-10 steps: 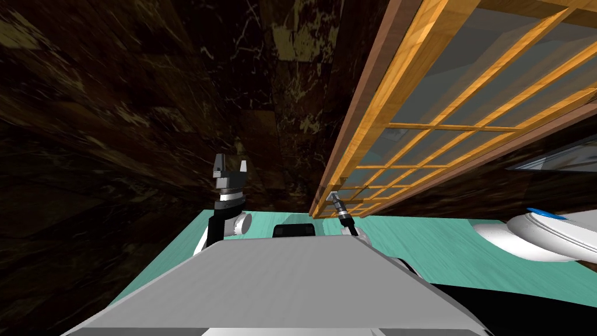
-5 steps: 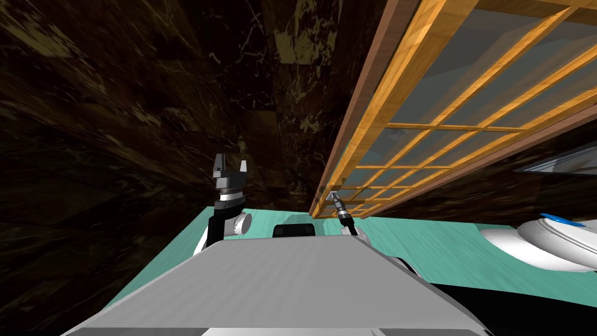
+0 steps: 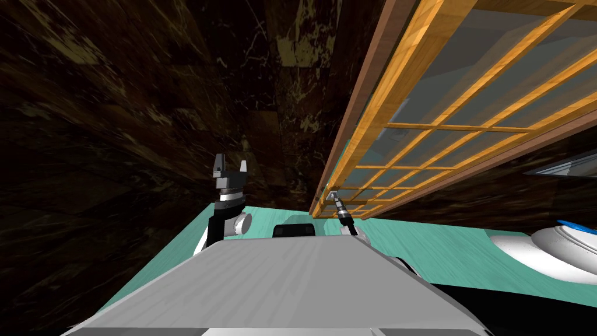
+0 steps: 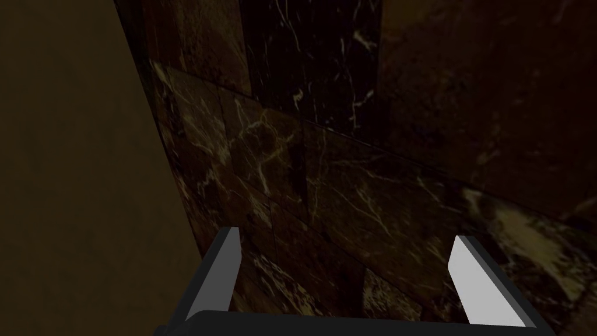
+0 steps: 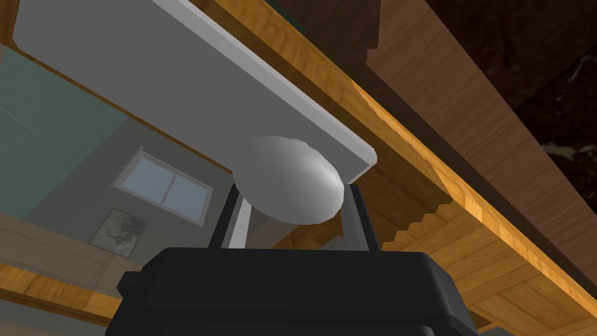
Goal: Pull the door open
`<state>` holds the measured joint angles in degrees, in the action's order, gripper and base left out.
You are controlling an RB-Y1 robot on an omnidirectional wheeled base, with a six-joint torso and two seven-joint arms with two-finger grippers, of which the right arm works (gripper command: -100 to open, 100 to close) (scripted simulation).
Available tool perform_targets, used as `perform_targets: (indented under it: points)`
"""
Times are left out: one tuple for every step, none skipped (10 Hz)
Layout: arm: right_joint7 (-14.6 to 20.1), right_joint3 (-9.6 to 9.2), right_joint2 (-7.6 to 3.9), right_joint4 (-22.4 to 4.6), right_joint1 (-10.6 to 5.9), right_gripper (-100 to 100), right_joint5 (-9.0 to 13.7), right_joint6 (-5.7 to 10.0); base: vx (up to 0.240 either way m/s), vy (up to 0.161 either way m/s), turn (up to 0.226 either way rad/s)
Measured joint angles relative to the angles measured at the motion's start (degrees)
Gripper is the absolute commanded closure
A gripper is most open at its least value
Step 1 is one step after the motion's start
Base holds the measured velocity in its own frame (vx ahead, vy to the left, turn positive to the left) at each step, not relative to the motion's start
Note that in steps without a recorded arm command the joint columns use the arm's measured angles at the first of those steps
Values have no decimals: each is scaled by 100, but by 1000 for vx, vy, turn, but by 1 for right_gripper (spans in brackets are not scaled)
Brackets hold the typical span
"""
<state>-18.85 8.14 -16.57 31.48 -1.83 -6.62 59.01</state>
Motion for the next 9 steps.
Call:
perform_targets:
  points:
    - [106, -15, 2, 29, 9, 100, 29, -21, -33, -16, 57]
    - [249, -35, 0, 43, 9, 100, 84, -39, -41, -24, 86]
    - [413, -63, -5, 49, 6, 100, 161, -58, -33, -23, 42]
    - [544, -79, -6, 47, -1, 100, 197, -67, -42, -25, 67]
    - [690, -100, -5, 27, -15, 100, 258, -66, -35, -18, 33]
    - [794, -113, 2, 40, -12, 100, 290, -73, -38, -12, 44]
    - [936, -137, 0, 72, -1, 100, 347, -103, -32, -14, 54]
    - [1043, -147, -12, -1, -42, 100, 381, -84, -36, -23, 58]
    - [1183, -169, -11, 10, -39, 100, 440, -98, -29, -24, 34]
